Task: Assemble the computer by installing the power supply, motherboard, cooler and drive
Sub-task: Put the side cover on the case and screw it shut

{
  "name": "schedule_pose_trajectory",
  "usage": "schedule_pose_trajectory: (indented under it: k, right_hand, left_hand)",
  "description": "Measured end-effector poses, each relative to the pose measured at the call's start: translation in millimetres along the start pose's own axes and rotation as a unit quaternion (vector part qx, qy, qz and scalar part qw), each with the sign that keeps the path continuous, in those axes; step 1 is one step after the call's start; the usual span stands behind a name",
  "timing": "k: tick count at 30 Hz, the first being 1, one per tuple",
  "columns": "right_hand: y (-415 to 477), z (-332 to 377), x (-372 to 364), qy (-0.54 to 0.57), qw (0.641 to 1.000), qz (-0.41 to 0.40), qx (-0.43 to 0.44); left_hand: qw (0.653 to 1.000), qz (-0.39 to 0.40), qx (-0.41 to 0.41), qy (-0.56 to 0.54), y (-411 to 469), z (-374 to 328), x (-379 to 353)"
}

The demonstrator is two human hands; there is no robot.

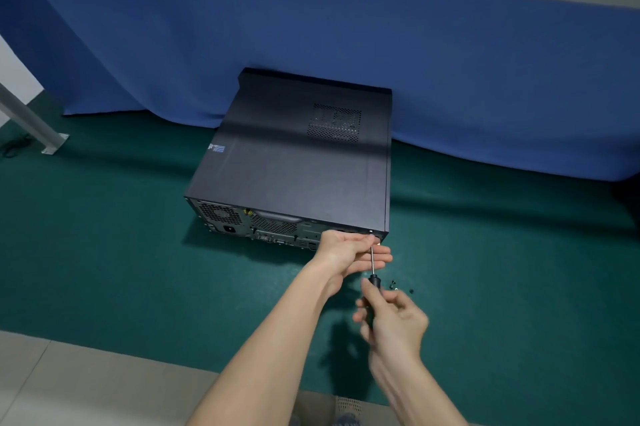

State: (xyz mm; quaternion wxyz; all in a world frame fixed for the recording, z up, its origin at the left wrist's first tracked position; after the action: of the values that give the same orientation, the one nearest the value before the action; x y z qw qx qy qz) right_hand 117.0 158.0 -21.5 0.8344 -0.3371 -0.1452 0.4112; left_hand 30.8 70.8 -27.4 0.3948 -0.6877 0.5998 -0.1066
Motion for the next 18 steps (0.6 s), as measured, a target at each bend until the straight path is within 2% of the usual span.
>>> schedule_pose_trajectory:
  k: [1, 2, 3, 4, 5, 6, 8, 9, 10, 11, 12, 13, 14, 15, 16, 18]
  right_hand:
    - [-2.2, -3.8, -5.1, 0.097, 0.988, 0.039, -0.113]
    - [-5.8, -5.1, -7.7, 0.145, 0.971, 0.061, -0.18]
    - [-7.1, -4.8, -8.8, 0.141, 0.969, 0.074, -0.19]
    - [-6.1, -3.3, -7.7, 0.097, 0.981, 0.071, -0.15]
    - [-1.5, -1.2, -4.3, 0.013, 0.996, 0.052, -0.067]
    - [1.4, 2.8, 0.5, -0.101, 0.993, 0.013, 0.052]
    - [1.2, 11.4, 2.6, -0.264, 0.928, -0.034, 0.262]
    - [1.9, 11.5, 2.2, -0.269, 0.917, -0.045, 0.29]
    - [3.3, 11.2, 2.0, -0.229, 0.936, -0.041, 0.263]
    - [6.9, 10.9, 2.6, -0.14, 0.974, -0.027, 0.177]
    - [7.1, 10.3, 0.9, -0.025, 0.998, -0.002, 0.054]
    - [4.4, 9.3, -3.7, 0.09, 0.992, 0.04, -0.079]
    - [0.7, 8.2, -6.1, 0.174, 0.966, 0.065, -0.178]
    - [-2.3, 8.4, -7.1, 0.208, 0.95, 0.075, -0.219]
    - [-3.1, 9.6, -6.9, 0.194, 0.955, 0.075, -0.209]
    - [1.5, 12.5, -3.0, 0.043, 0.994, 0.053, -0.081]
  left_hand:
    - [1.0, -0.002, -0.003, 0.0, 1.0, -0.1, 1.4]
    - [1.0, -0.006, -0.007, 0.002, 1.6, 0.4, 2.0]
    - [1.0, -0.011, -0.012, 0.006, 2.2, 0.9, 1.8]
    - [1.0, -0.016, -0.016, 0.009, 2.6, 1.3, 0.9]
    - [1.0, -0.019, -0.019, 0.011, 2.9, 1.4, -0.4]
    - [1.0, -0.019, -0.021, 0.012, 3.1, 1.2, -1.7]
    - [1.0, -0.018, -0.022, 0.011, 4.0, 1.2, -2.3]
    - [1.0, -0.017, -0.022, 0.009, 4.4, 1.3, -1.8]
    - [1.0, -0.015, -0.021, 0.003, 5.0, 1.3, -0.4]
    - [1.0, -0.012, -0.019, -0.006, 5.5, 2.0, 0.7]
    - [1.0, -0.009, -0.019, -0.016, 6.1, 2.2, 1.4]
    - [0.999, -0.008, -0.021, -0.023, 6.9, 1.9, 1.5]
    - [0.999, -0.01, -0.024, -0.025, 7.7, 1.8, 0.9]
    - [0.999, -0.017, -0.028, -0.02, 8.6, 1.6, -0.2]
    - [0.999, -0.026, -0.033, -0.012, 9.5, 0.9, -1.7]
    - [0.998, -0.04, -0.041, 0.001, 10.7, -0.5, -4.2]
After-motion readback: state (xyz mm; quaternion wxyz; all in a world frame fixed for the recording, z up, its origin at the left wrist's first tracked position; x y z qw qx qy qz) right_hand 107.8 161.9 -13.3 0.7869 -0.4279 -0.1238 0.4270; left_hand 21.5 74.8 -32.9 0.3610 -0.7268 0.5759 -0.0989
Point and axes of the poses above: each hand's wrist, its own y-axis towards the middle knuckle, its own x-axis out of the back of the hand, z = x × y, the point moved 3 cm from there along y, towards the middle knuckle, and after that the axes turned 7 degrees about -z, right-handed, at the moved point
